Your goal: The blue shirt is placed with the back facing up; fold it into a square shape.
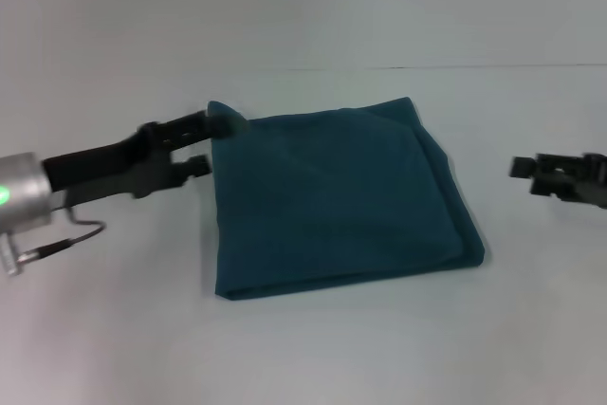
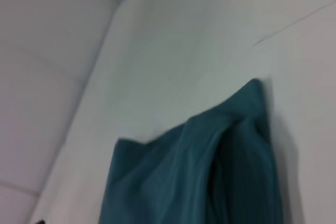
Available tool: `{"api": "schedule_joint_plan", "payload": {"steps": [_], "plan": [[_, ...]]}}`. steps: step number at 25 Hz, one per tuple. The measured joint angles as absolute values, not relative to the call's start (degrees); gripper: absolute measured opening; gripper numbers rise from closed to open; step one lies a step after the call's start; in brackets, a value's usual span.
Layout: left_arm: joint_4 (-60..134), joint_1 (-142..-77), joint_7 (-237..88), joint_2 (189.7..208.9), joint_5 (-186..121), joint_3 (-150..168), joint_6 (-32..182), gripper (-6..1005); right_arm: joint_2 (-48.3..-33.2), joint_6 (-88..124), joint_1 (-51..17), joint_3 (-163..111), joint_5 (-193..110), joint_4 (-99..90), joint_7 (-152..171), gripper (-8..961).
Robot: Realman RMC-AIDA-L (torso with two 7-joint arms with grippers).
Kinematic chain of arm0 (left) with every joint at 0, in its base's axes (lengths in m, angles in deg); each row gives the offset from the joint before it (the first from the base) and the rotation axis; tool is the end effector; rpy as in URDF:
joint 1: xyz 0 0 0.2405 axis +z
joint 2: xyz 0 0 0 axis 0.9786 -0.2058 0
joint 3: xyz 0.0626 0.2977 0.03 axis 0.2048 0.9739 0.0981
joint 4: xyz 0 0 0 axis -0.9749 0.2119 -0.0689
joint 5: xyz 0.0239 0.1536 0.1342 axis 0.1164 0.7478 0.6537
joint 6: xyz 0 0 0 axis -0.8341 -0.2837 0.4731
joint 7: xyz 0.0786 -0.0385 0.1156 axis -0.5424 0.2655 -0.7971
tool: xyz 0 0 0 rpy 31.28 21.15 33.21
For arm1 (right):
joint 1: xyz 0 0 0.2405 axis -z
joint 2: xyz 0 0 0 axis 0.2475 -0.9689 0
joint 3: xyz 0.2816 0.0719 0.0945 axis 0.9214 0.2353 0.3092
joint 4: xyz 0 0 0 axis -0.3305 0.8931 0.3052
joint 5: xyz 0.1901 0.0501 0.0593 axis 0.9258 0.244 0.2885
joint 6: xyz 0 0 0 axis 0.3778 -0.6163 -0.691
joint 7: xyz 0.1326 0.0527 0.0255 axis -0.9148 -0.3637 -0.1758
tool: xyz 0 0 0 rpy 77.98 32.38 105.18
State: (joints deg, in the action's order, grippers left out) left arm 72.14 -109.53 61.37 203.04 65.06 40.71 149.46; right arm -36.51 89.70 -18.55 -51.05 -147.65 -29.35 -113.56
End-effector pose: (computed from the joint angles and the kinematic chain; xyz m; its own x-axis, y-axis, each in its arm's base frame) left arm -0.2964 0.3770 -0.0087 -0.0535 0.8400 0.5399 0.9163 -0.1736 0.3610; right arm 0.3545 0.3822 0.0418 0.1258 -0.8344 -0.5366 -0.9745 -0.2053 0.0908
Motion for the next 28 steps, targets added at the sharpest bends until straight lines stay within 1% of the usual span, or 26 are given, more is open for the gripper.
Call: {"api": "schedule_joint_plan", "payload": {"steps": [2,4,6,9,12,19,26,28], "plan": [[73.6,-108.7,61.6,202.8,66.2,39.7,151.3,759,-35.9,89.1,-21.9,-52.0,-150.8,-29.6,-115.7,737],[74.7,-108.2,61.7,202.62,67.7,39.3,152.6,850,-35.64,87.8,-25.0,-52.7,-154.2,-30.1,-117.9,737],[75.9,-107.8,61.7,202.51,70.0,38.6,153.9,889,-35.73,85.7,-28.0,-54.0,-157.9,-31.0,-120.4,736],[76.6,-107.0,61.5,202.5,71.5,36.7,154.7,948,-36.25,82.4,-31.8,-57.0,-162.5,-31.9,-124.2,736],[76.8,-106.2,61.0,202.54,71.5,34.4,155.0,948,-36.91,80.6,-34.4,-60.1,-164.4,-32.0,-127.3,736],[77.1,-105.6,60.6,202.67,71.2,32.7,154.8,948,-39.12,73.5,-38.6,-66.2,-165.9,-29.2,-133.0,734],[77.1,-106.1,60.3,202.8,71.2,32.9,152.9,949,-41.19,70.6,-40.7,-66.6,-165.9,-25.8,-132.8,733],[76.9,-106.2,60.1,202.88,71.2,32.9,152.5,949,-41.51,70.0,-40.8,-66.8,-165.9,-25.6,-132.8,733]]}}
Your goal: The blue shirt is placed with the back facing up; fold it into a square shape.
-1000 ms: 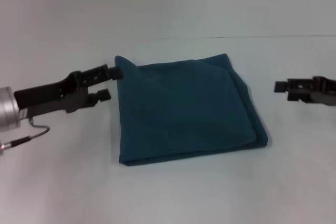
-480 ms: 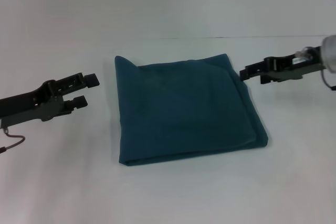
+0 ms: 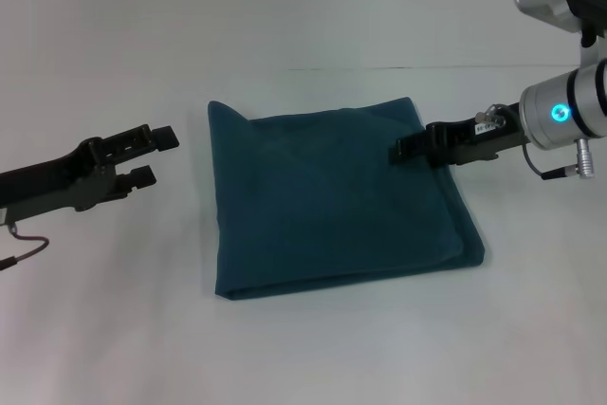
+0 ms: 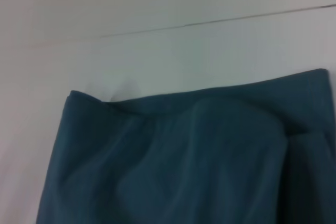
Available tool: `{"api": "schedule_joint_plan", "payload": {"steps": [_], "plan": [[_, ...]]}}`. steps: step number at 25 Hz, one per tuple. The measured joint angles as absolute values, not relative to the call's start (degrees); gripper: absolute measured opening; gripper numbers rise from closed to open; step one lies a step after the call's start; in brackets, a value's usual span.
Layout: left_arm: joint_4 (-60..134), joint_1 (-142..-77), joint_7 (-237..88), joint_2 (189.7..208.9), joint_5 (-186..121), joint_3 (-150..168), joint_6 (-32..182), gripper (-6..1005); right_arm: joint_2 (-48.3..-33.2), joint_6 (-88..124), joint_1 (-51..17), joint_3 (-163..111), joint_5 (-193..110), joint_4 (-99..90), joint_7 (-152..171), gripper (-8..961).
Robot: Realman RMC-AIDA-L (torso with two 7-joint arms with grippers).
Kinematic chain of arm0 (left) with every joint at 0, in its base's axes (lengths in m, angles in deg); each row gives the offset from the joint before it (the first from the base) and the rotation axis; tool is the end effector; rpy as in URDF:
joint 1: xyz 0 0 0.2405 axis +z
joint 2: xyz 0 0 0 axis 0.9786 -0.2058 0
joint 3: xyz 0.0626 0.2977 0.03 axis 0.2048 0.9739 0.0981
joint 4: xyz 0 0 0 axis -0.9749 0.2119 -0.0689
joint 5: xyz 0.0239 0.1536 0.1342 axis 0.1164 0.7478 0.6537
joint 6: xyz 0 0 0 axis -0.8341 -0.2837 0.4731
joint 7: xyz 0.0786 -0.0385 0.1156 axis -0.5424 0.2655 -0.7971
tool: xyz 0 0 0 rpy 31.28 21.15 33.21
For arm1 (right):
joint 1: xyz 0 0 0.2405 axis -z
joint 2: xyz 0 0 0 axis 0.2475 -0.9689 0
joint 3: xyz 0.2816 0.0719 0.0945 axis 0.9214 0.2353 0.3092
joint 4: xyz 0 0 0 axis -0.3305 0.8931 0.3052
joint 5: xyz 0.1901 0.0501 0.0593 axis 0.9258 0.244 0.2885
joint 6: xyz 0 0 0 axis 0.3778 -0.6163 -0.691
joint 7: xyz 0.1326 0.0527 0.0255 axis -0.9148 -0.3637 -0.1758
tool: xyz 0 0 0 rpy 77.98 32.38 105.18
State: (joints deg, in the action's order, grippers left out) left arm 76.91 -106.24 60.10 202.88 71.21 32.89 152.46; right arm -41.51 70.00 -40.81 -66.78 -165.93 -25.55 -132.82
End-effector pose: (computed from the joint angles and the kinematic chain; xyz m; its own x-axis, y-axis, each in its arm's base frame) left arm -0.3279 0.3591 0.0178 -0.0534 0.8007 0.5966 0.9440 -0.1543 0.2916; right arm 0.2398 0.4783 -0.0377 0.3356 -0.8914 -0.3047 -0.9318 -0.2666 -0.2465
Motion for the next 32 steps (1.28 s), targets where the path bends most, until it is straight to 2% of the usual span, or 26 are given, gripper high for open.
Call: {"api": "schedule_joint_plan", "payload": {"steps": [5,13,24,29,32], "plan": [[76.8,-106.4,59.9,202.94,71.2,32.8,151.8,949,-41.91,68.4,-40.9,-66.9,-165.9,-24.1,-132.9,732],[76.7,-106.7,59.7,203.05,71.1,33.3,150.8,949,-43.99,65.0,-41.1,-68.6,-166.0,-23.9,-132.8,731],[75.9,-106.7,59.2,203.22,71.1,33.2,150.1,948,-44.77,62.9,-40.8,-69.7,-165.8,-23.6,-132.8,729],[75.9,-106.8,59.2,203.23,71.1,33.3,150.1,949,-45.27,62.5,-40.3,-69.4,-165.6,-24.9,-132.7,658],[75.8,-106.9,59.2,203.28,71.1,33.2,150.1,949,-45.27,62.4,-40.3,-69.4,-165.5,-24.8,-132.7,429]]}}
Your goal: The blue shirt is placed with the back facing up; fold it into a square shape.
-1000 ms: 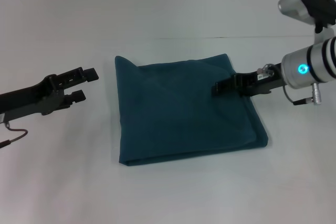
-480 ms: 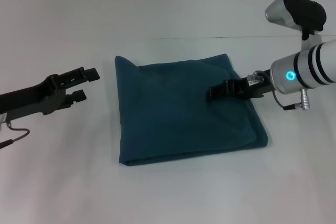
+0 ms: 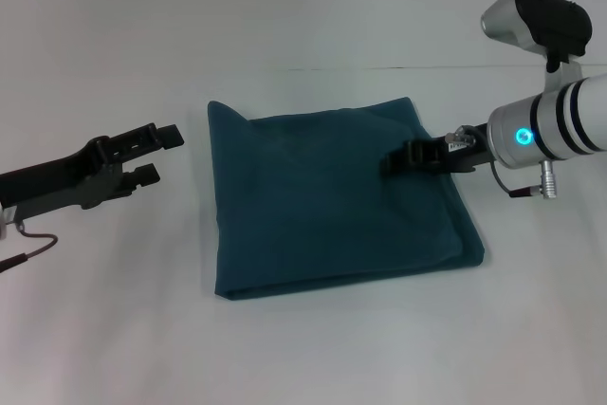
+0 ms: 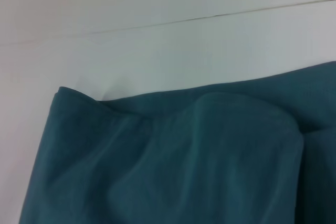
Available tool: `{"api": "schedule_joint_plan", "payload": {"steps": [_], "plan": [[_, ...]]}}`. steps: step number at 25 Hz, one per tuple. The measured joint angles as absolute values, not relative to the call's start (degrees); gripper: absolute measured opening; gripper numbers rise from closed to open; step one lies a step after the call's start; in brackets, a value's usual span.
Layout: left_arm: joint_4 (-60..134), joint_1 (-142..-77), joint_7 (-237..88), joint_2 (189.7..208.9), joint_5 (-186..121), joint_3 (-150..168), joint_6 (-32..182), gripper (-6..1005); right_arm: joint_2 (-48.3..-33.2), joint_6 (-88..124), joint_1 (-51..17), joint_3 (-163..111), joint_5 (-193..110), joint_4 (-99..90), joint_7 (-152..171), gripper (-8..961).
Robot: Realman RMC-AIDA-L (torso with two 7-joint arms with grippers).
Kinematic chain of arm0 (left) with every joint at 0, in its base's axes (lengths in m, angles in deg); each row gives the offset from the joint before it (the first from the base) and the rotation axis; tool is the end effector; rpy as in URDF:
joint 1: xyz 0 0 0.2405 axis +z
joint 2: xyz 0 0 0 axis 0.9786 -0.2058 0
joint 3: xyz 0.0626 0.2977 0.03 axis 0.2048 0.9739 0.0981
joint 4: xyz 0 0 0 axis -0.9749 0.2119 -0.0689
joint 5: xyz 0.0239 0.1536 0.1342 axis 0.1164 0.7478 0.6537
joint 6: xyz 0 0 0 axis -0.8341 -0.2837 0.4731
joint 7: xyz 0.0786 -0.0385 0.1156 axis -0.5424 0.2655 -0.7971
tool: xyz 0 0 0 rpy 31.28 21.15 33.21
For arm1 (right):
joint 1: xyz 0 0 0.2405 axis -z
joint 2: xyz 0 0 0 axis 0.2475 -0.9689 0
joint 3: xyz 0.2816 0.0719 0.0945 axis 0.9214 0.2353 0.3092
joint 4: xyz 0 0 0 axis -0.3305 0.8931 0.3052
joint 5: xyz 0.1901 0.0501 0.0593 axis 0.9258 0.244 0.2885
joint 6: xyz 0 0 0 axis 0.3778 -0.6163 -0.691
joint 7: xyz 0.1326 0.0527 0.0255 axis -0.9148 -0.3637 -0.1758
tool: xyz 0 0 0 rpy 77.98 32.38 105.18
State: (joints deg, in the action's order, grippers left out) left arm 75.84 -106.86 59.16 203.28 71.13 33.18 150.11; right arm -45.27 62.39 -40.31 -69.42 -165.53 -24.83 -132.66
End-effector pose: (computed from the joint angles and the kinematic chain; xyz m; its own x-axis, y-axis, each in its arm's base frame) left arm -0.3272 0.3642 0.0115 -0.0531 0.7924 0.6077 0.9484 -0.1504 0.2791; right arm 0.2393 0.4730 -0.0699 0.3520 -0.8750 -0.3324 -0.9222 -0.2634 -0.2831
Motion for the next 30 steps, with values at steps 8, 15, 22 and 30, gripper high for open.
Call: {"api": "schedule_joint_plan", "payload": {"steps": [8,15,22,30], "plan": [[75.8,-106.9,59.2,203.29,71.1,33.1,150.1,948,-45.25,61.8,-39.9,-69.2,-165.1,-24.9,-133.1,264],[75.8,-106.7,59.2,203.29,71.1,32.9,150.1,949,-45.24,64.2,-39.7,-69.1,-163.9,-27.9,-133.2,86],[75.8,-106.8,59.2,203.29,71.1,32.8,150.2,948,-44.96,70.8,-39.0,-69.7,-163.6,-34.6,-136.6,78],[75.8,-107.0,59.4,203.21,70.6,32.8,150.1,948,-45.17,74.8,-36.3,-70.2,-164.9,-42.8,-139.4,107]]}}
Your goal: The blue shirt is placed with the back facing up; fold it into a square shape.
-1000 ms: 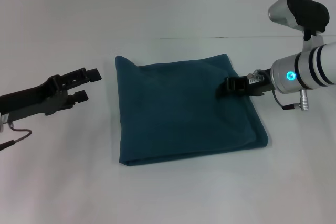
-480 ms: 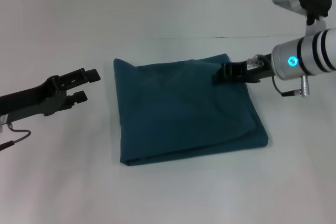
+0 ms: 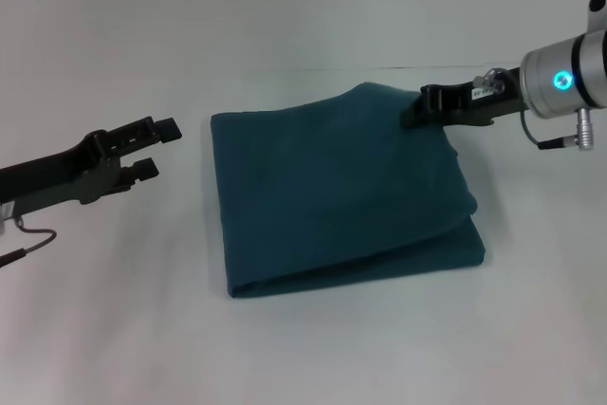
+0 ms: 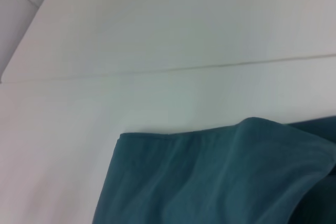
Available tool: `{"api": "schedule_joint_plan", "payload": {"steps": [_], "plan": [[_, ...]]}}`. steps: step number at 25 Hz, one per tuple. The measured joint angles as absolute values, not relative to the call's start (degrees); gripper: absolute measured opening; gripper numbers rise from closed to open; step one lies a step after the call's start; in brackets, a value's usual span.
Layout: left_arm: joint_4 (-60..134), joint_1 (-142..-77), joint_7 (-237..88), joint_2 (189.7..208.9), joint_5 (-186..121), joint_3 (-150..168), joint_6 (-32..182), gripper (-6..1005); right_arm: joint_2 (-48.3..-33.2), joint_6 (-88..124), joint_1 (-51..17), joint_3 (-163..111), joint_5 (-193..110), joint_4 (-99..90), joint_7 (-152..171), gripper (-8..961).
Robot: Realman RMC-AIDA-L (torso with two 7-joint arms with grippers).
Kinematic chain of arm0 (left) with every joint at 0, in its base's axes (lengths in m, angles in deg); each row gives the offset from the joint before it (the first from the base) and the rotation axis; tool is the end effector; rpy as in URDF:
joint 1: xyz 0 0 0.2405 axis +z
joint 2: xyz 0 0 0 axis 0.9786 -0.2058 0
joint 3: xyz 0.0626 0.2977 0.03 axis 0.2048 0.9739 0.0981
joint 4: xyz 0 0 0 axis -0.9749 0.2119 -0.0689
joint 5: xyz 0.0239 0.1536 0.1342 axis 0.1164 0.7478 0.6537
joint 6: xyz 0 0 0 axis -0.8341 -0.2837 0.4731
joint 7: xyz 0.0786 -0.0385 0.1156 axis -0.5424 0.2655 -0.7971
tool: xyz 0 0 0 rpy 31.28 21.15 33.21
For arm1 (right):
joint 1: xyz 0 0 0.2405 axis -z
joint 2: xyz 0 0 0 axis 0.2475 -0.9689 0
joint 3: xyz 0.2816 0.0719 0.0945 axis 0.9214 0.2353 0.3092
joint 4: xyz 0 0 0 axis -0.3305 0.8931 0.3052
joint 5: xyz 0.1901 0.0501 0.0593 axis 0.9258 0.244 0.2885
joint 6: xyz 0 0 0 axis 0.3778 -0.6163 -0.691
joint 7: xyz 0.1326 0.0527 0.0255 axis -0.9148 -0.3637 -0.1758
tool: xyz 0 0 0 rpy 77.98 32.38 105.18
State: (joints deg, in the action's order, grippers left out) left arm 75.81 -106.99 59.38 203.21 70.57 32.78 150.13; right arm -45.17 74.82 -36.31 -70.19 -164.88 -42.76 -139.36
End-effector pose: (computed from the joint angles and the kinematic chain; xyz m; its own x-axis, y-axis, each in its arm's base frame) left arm -0.3262 0.3658 0.0138 -0.0625 0.7857 0.6155 0.9455 -0.1509 0.2886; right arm 0.2138 0.4759 -0.0241 0.3636 -0.8526 -0.3754 -0.9277 -0.2949 -0.2288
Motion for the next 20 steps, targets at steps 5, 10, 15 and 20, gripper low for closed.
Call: {"api": "schedule_joint_plan", "payload": {"steps": [5,10,15,20], "plan": [[75.8,-107.1,59.5,203.2,70.5,32.8,150.1,948,-45.29,74.3,-36.1,-70.5,-165.6,-43.1,-138.7,124],[75.8,-107.1,59.6,203.25,70.4,32.8,149.9,947,-45.18,72.7,-36.3,-70.6,-165.9,-40.2,-138.6,142],[75.8,-107.0,59.6,203.28,70.3,32.7,149.5,947,-44.71,70.5,-36.2,-70.6,-166.6,-36.9,-138.6,160],[75.4,-107.0,59.6,203.29,70.3,32.7,149.4,949,-44.57,68.8,-36.0,-70.6,-167.4,-35.5,-138.6,178]]}}
